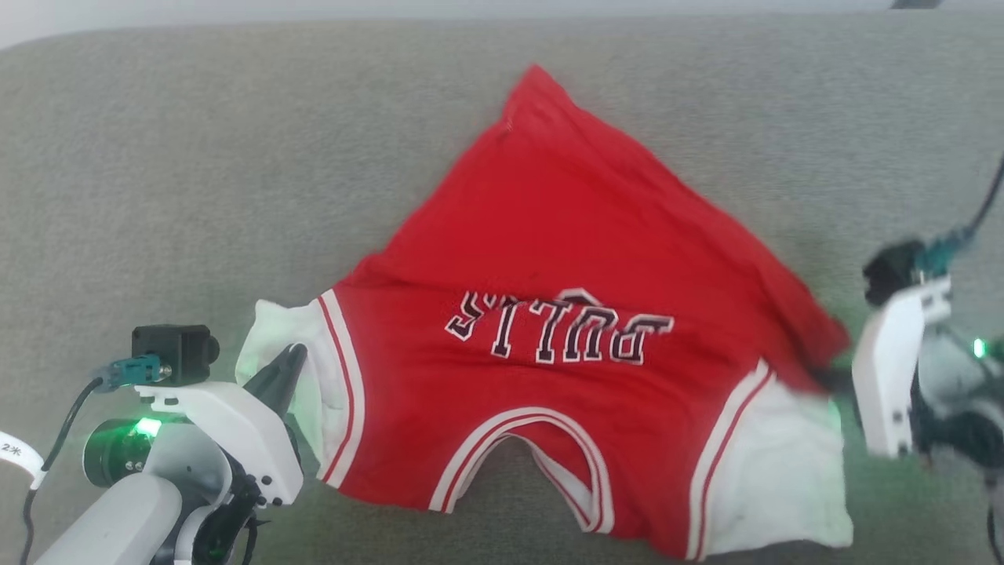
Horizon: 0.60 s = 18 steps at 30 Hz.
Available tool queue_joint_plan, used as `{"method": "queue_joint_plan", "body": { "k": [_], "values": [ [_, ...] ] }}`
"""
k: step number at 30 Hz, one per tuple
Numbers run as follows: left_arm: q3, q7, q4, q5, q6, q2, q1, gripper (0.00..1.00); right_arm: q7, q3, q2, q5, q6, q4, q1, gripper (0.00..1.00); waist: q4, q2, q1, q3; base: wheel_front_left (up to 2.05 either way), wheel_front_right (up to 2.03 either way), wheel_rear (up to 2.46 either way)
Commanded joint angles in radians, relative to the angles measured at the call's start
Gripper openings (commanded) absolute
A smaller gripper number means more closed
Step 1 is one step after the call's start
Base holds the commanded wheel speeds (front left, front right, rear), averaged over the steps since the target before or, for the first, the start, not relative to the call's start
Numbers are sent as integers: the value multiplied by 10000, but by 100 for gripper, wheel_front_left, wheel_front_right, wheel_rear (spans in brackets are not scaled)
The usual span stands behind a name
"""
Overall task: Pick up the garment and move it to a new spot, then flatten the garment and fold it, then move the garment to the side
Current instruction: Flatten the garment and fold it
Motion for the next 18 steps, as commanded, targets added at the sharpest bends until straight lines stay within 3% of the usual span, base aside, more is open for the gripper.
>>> {"method": "queue_joint_plan", "body": {
  "k": [1, 6, 11, 12, 13, 18],
  "values": [
    [35, 57, -50, -76, 61, 36, 89, 0, 128, -135, 150, -130, -18, -148, 585, 0, -127, 0, 0, -62, 0, 0, 0],
    [40, 143, -156, -112, 93, 63, -28, 0, -35, -1163, 933, -834, -18, -857, 2243, 0, -200, 0, 0, -1, 0, 0, 0],
    [-28, 125, -57, -131, 5, -33, -106, 0, -156, -1643, 1873, -1150, -18, -434, 3168, 0, -144, 0, 0, 52, 0, 0, 0],
    [-39, 110, -23, -134, -34, -44, -107, 0, -358, -1739, 1925, -1273, -19, -435, 3202, 24, -124, 0, 0, 50, 0, 0, 0],
    [-44, 82, -6, -149, -74, -66, -113, 0, -479, -1839, 2011, -1295, -21, -459, 3190, 100, -110, 0, 0, 46, 0, 0, 0],
    [-58, 15, 70, -181, -93, -70, 27, 0, -560, -2436, 1943, -1241, -31, -1194, 2972, 100, -41, 0, 0, -62, 0, 0, 0]
  ]
}}
